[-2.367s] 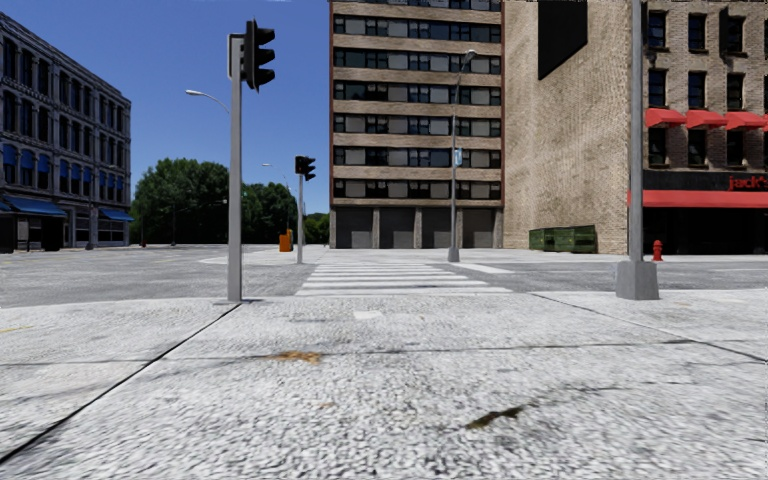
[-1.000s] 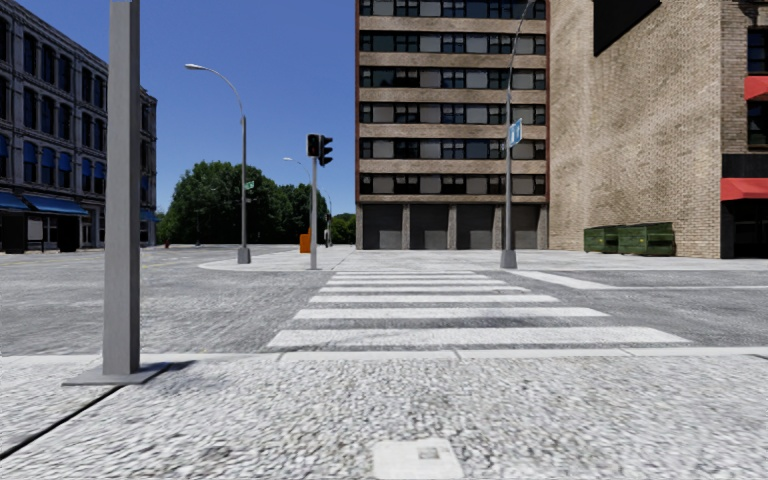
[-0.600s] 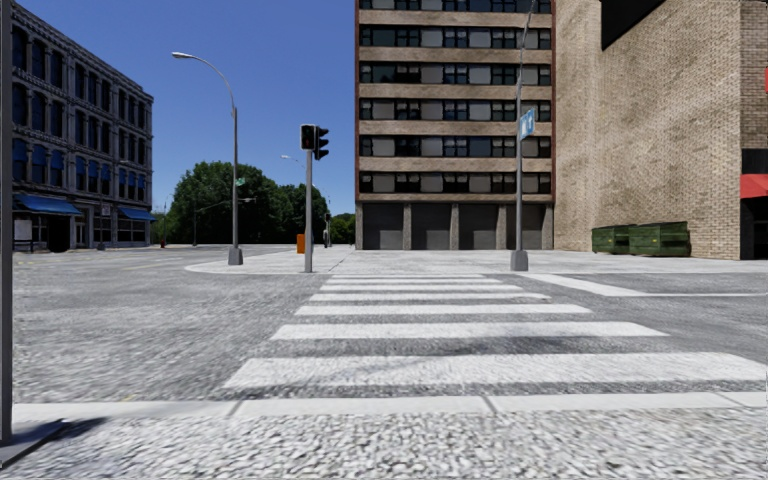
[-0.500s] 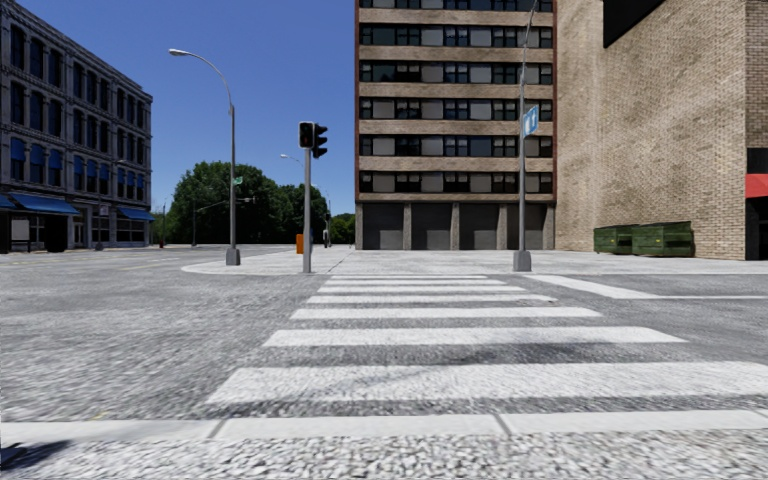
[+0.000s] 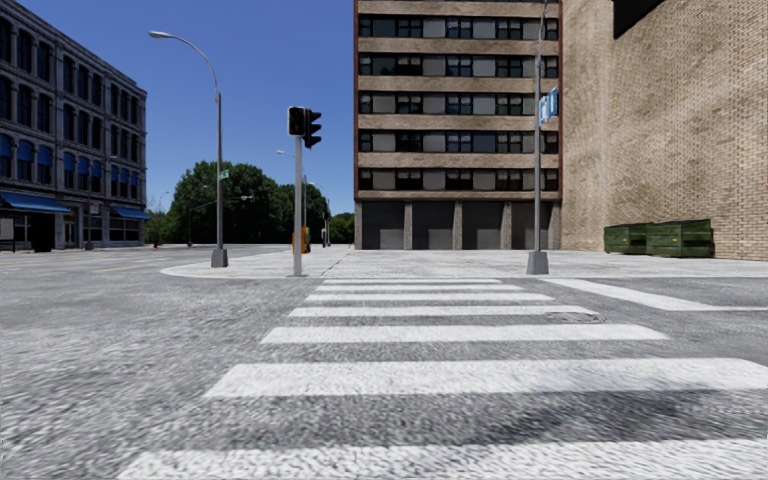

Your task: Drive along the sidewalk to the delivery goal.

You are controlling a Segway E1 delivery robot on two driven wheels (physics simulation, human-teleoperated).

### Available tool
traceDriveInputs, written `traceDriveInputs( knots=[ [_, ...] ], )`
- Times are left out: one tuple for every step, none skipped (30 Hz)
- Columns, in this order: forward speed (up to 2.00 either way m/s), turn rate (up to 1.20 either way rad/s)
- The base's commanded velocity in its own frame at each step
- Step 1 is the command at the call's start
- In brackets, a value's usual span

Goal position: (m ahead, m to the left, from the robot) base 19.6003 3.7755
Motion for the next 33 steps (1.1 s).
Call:
traceDriveInputs(
  knots=[
    [1.54,0.00],
    [1.54,0.00],
    [1.53,0.00],
    [1.52,0.00],
    [1.52,0.00],
    [1.51,0.00],
    [1.51,0.00],
    [1.50,0.00],
    [1.50,0.00],
    [1.49,0.00],
    [1.49,0.00],
    [1.49,0.00],
    [1.49,0.00],
    [1.48,0.00],
    [1.48,0.00],
    [1.48,0.00],
    [1.48,0.00],
    [1.48,0.00],
    [1.48,0.00],
    [1.48,0.00],
    [1.48,0.00],
    [1.48,0.00],
    [1.48,0.00],
    [1.48,0.00],
    [1.48,0.00],
    [1.48,0.00],
    [1.48,0.00],
    [1.48,0.00],
    [1.48,0.00],
    [1.48,0.00],
    [1.48,0.00],
    [1.48,0.00],
    [1.48,0.00]
  ],
)
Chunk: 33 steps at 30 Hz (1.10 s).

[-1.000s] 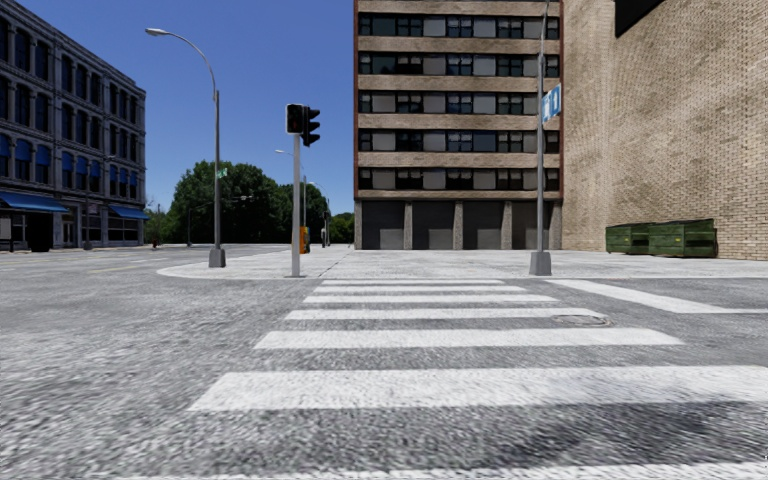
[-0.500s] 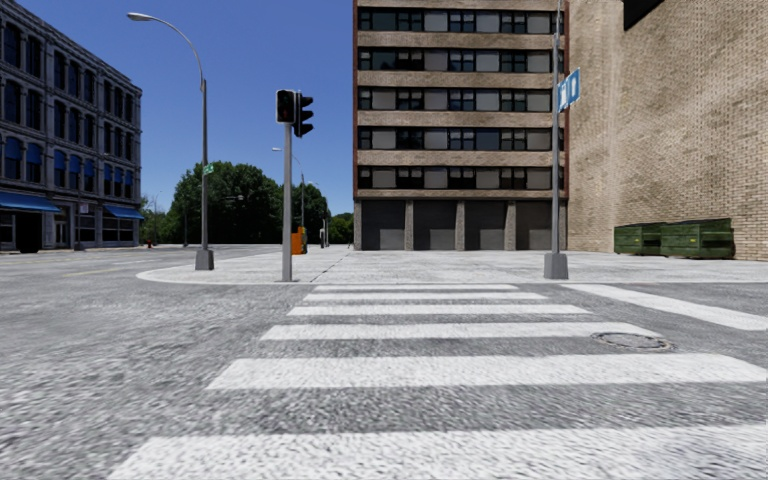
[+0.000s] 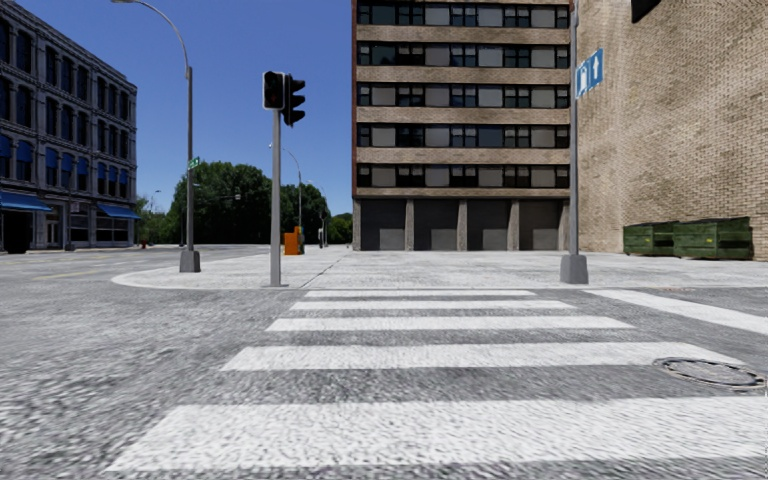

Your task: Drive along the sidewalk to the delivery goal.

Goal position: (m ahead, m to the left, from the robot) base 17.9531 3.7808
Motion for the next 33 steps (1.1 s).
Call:
traceDriveInputs(
  knots=[
    [1.48,0.00],
    [1.48,0.00],
    [1.48,0.00],
    [1.48,0.00],
    [1.48,0.00],
    [1.48,0.00],
    [1.48,0.00],
    [1.48,0.00],
    [1.48,0.00],
    [1.48,0.00],
    [1.73,0.00],
    [1.73,0.00],
    [1.91,0.00],
    [1.96,0.00],
    [1.96,0.00],
    [1.97,0.00],
    [1.97,0.00],
    [1.97,0.00],
    [1.97,0.00],
    [1.97,0.00],
    [1.97,0.00],
    [1.97,0.05],
    [1.97,0.05],
    [1.97,0.16],
    [1.97,0.18],
    [1.97,0.19],
    [1.97,0.21],
    [1.97,0.22],
    [1.97,0.22],
    [1.97,0.22],
    [1.97,0.22],
    [1.97,0.21],
    [1.97,0.21]
  ],
)
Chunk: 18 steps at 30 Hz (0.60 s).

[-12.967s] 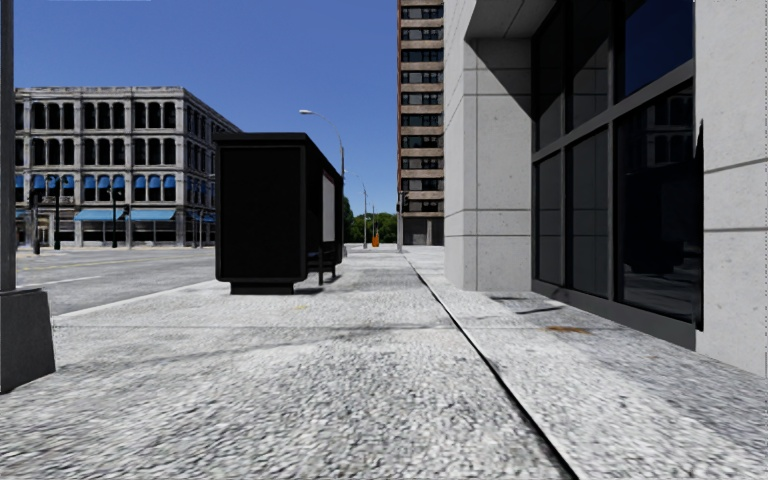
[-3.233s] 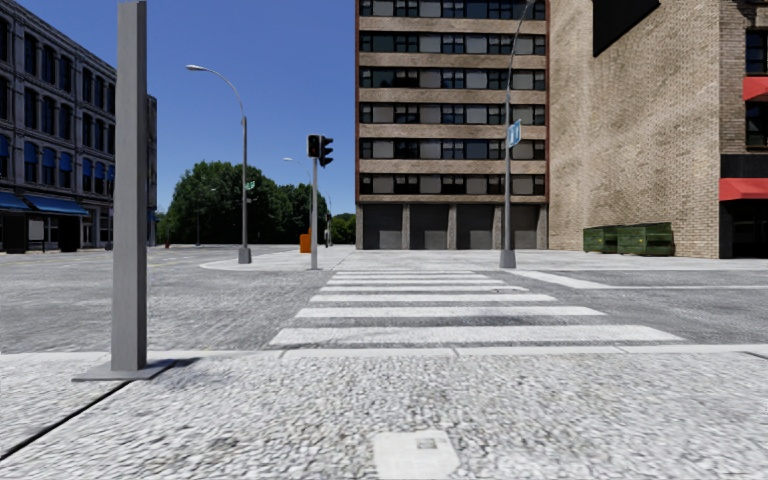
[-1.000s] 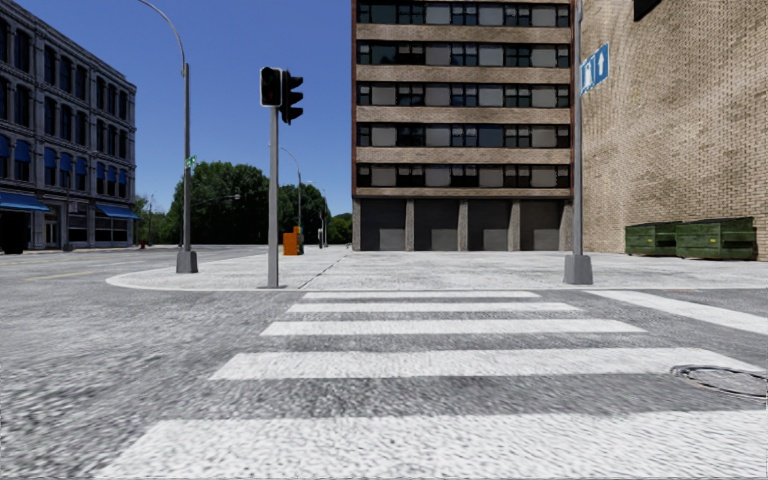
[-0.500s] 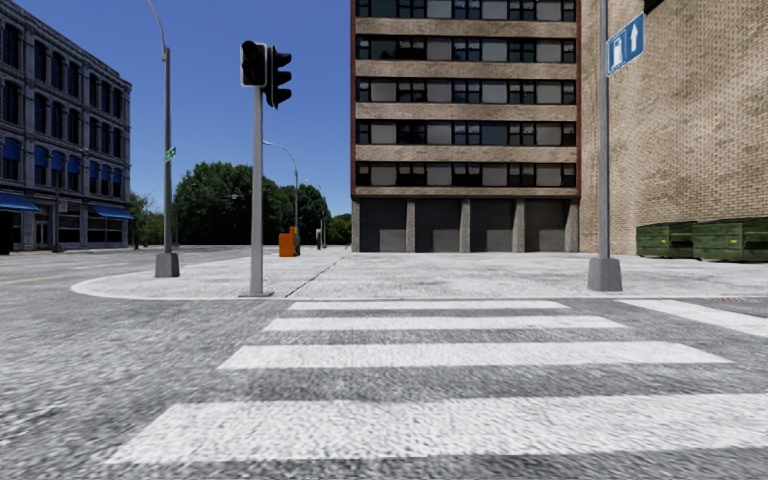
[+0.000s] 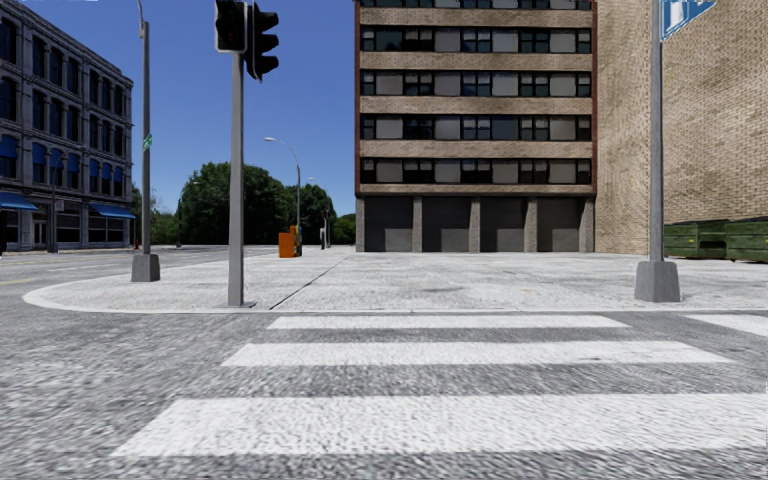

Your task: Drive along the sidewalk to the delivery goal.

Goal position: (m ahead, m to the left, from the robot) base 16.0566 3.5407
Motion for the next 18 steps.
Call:
traceDriveInputs(
  knots=[
    [1.97,0.21],
    [1.97,0.21],
    [1.97,0.00],
    [1.97,0.00],
    [1.97,0.00],
    [1.97,0.00],
    [1.97,0.00],
    [1.97,0.00],
    [1.97,0.00],
    [1.97,0.00],
    [1.97,0.00],
    [1.97,0.00],
    [1.97,0.00],
    [1.97,0.00],
    [1.97,0.00],
    [1.97,0.00],
    [1.97,0.00],
    [1.97,0.00]
  ],
)
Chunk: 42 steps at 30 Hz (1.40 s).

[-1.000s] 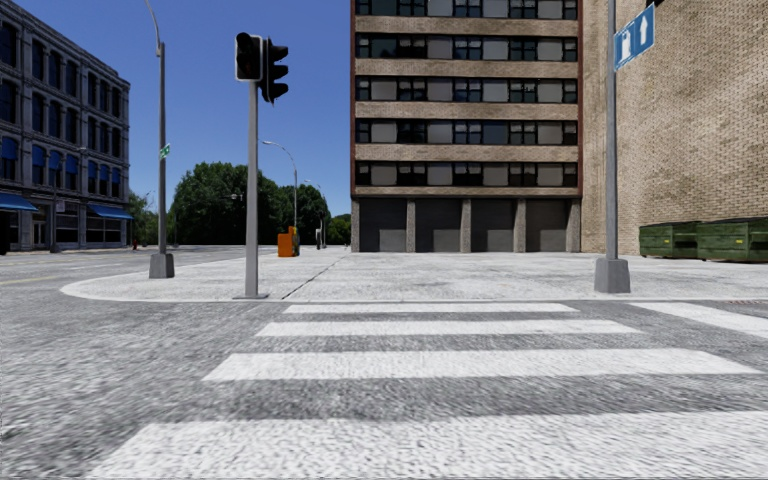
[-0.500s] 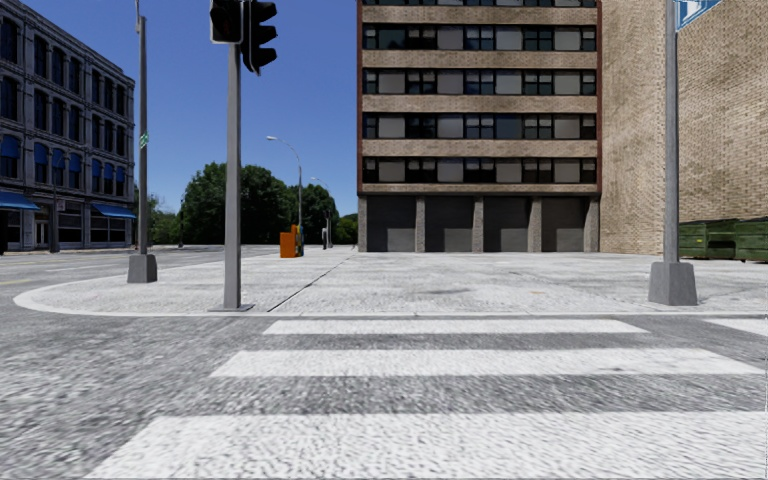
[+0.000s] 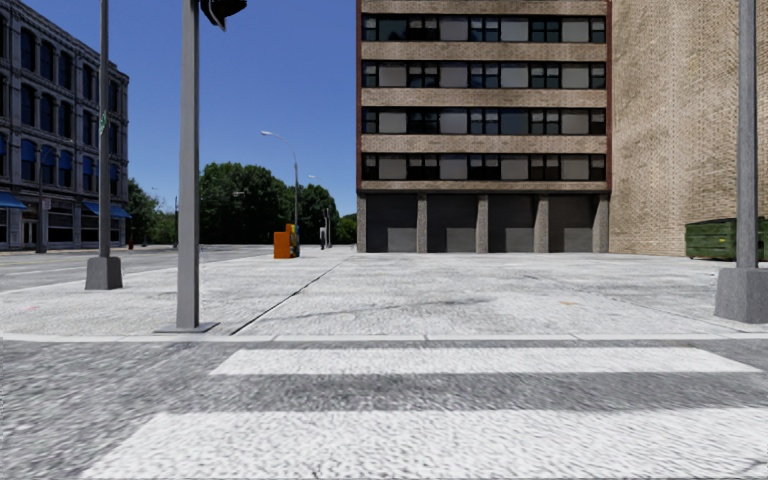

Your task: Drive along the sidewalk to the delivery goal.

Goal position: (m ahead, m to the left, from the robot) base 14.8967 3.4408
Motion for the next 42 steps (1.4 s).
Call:
traceDriveInputs(
  knots=[
    [1.97,0.00],
    [1.97,0.00],
    [1.97,0.00],
    [1.97,0.00],
    [1.97,0.00],
    [1.97,0.00],
    [1.97,0.00],
    [1.97,0.00],
    [1.97,0.00],
    [1.97,0.00],
    [1.97,0.00],
    [1.97,0.00],
    [1.97,0.00],
    [1.97,0.00],
    [1.97,0.00],
    [1.97,0.00],
    [1.97,0.00],
    [1.97,0.00],
    [1.97,0.00],
    [1.97,0.00],
    [1.97,0.00],
    [1.97,0.00],
    [1.97,0.00],
    [1.97,0.00],
    [1.97,0.00],
    [1.97,0.00],
    [1.97,0.00],
    [1.97,0.00],
    [1.97,0.00],
    [1.97,0.00],
    [1.97,0.00],
    [1.97,0.00],
    [1.97,0.00],
    [1.97,0.00],
    [1.97,0.00],
    [1.97,0.00],
    [1.90,0.00],
    [1.63,0.00],
    [1.63,0.00],
    [1.46,0.00],
    [1.40,0.00],
    [1.39,0.00]
  ],
)
